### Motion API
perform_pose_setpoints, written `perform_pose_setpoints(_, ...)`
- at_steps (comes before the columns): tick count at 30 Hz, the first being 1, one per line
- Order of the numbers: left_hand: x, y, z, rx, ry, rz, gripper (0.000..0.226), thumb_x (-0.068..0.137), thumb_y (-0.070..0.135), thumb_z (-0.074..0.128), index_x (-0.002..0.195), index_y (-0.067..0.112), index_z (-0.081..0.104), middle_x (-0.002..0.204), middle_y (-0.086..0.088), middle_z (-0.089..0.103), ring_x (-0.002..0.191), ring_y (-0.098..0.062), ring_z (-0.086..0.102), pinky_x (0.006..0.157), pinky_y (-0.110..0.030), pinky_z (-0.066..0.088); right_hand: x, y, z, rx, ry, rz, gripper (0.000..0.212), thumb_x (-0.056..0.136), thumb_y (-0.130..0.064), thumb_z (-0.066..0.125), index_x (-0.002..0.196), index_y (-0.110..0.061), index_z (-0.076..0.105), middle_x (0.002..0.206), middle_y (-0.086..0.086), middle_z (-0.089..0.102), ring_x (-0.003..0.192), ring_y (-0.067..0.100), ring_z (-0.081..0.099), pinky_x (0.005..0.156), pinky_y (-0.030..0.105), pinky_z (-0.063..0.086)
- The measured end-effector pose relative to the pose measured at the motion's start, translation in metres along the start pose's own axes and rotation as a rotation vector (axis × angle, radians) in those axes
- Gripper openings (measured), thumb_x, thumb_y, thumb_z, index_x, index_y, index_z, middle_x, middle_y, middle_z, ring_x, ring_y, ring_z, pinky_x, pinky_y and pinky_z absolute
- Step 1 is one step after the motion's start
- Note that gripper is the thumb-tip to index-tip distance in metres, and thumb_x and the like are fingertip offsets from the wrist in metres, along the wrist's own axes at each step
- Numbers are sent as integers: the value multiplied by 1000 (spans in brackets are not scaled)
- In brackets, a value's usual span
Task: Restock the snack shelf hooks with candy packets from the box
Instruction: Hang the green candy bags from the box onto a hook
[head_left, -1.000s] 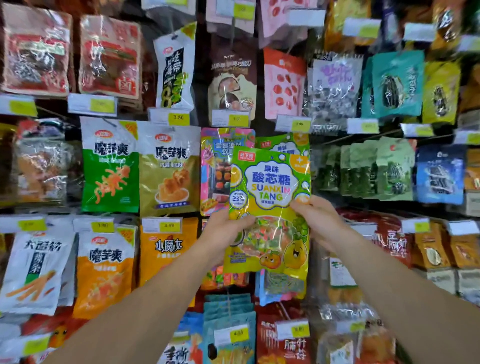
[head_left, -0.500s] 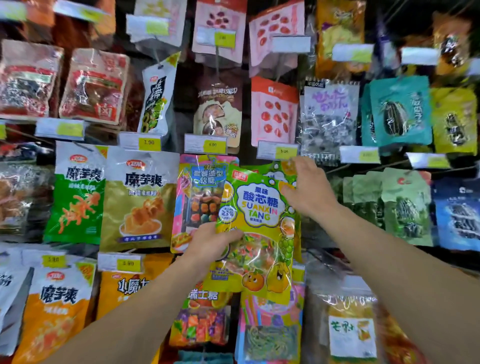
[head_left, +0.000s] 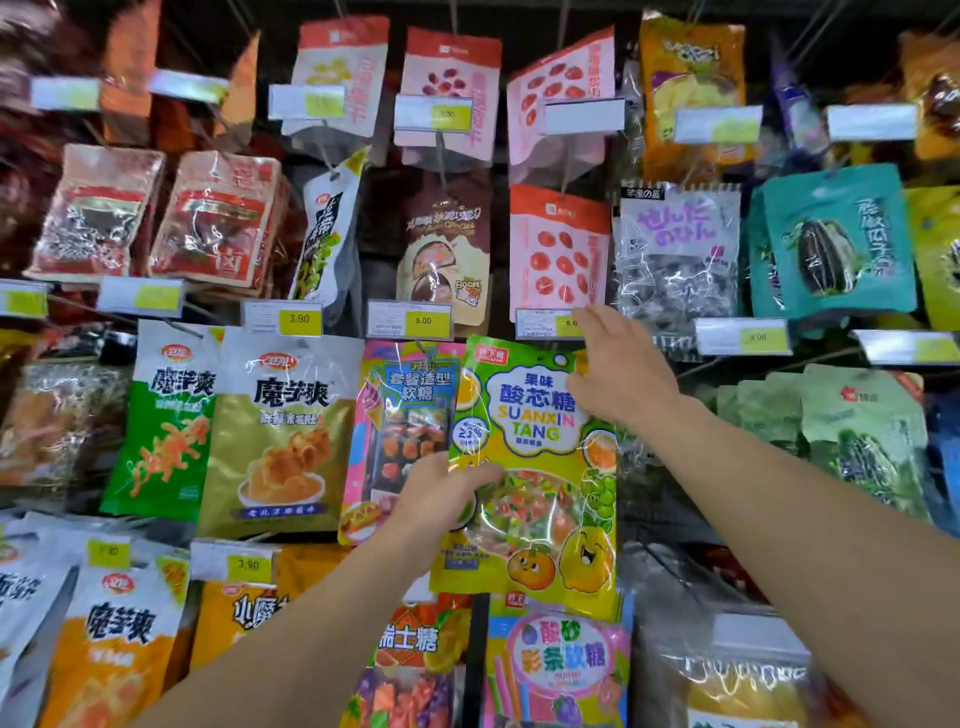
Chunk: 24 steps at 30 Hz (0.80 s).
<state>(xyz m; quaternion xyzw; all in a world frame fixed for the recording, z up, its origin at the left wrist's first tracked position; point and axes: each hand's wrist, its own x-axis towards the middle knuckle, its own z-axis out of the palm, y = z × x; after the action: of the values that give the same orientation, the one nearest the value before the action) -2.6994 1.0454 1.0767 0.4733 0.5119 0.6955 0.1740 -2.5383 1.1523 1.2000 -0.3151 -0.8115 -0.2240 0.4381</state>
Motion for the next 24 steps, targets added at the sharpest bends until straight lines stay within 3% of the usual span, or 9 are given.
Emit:
perform_pose_setpoints(3, 3, 1, 7, -31, 30, -23, 52, 67, 39, 81, 109, 10, 69, 109, -2, 71, 102, -18, 64, 90, -37, 46, 5, 1, -4, -2, -1, 0, 70, 89, -27, 53, 152, -15, 26, 154, 1, 28, 139, 30, 24, 115, 43, 29)
perform_pose_setpoints(5, 5, 3, 12, -41, 26, -24, 47, 66, 38, 80, 105, 13, 70, 106, -1, 72, 101, -19, 64, 97, -41, 45, 7, 3, -6, -1, -2, -11, 66, 90, -26, 52, 151, -15, 29, 152, 2, 32, 138, 31, 27, 113, 45, 30)
perform_pose_setpoints(8, 9, 8, 20, -48, 12, -16, 39, 76, 31, 77, 109, 11, 67, 113, -1, 69, 106, -20, 61, 88, -35, 44, 9, 7, -9, 16, 12, -22, 56, 95, -21, 51, 149, -16, 36, 148, 1, 38, 132, 34, 33, 108, 46, 37)
perform_pose_setpoints(13, 14, 18, 31, -109, 11, -61, 83, 80, 36, 75, 147, 10, 34, 151, -4, 39, 135, -27, 38, 105, -44, 33, 16, 15, -13, -5, 48, -32, 44, 94, -17, 56, 138, -22, 52, 138, 3, 51, 120, 35, 47, 95, 48, 48)
perform_pose_setpoints(16, 13, 20, 32, -126, -20, -82, 85, 86, 32, 71, 152, 9, 21, 156, -6, 29, 141, -28, 30, 108, -44, 28, 19, 15, -14, -23, 69, -22, 40, 94, -16, 57, 133, -22, 56, 134, 2, 55, 117, 35, 48, 91, 47, 51)
perform_pose_setpoints(19, 11, 18, 26, -103, -16, -94, 66, 88, 27, 70, 142, 7, 37, 141, -4, 44, 132, -28, 40, 99, -40, 32, 21, 16, -13, -54, 95, -47, 32, 94, -17, 57, 126, -20, 61, 126, 5, 60, 111, 35, 52, 87, 47, 52)
perform_pose_setpoints(21, 8, 19, 21, -90, -3, -77, 31, 87, 23, 70, 113, 12, 57, 121, 1, 55, 106, -22, 52, 90, -35, 33, 22, 16, -12, -49, 116, -56, 27, 96, -19, 53, 121, -19, 64, 122, 7, 63, 107, 37, 55, 84, 47, 53)
perform_pose_setpoints(22, 5, 22, 22, -85, -2, -63, 16, 87, 21, 70, 96, 16, 58, 110, 2, 58, 92, -16, 52, 87, -33, 33, 22, 16, -12, -33, 128, -50, 27, 97, -19, 51, 120, -18, 65, 122, 8, 64, 106, 37, 56, 82, 47, 54)
perform_pose_setpoints(24, 4, 26, 23, -95, -8, -37, 20, 88, 18, 69, 81, 21, 51, 94, 5, 56, 79, -9, 48, 86, -31, 32, 22, 17, -13, -4, 146, -31, 27, 99, -21, 48, 119, -19, 66, 121, 8, 65, 105, 37, 57, 80, 47, 54)
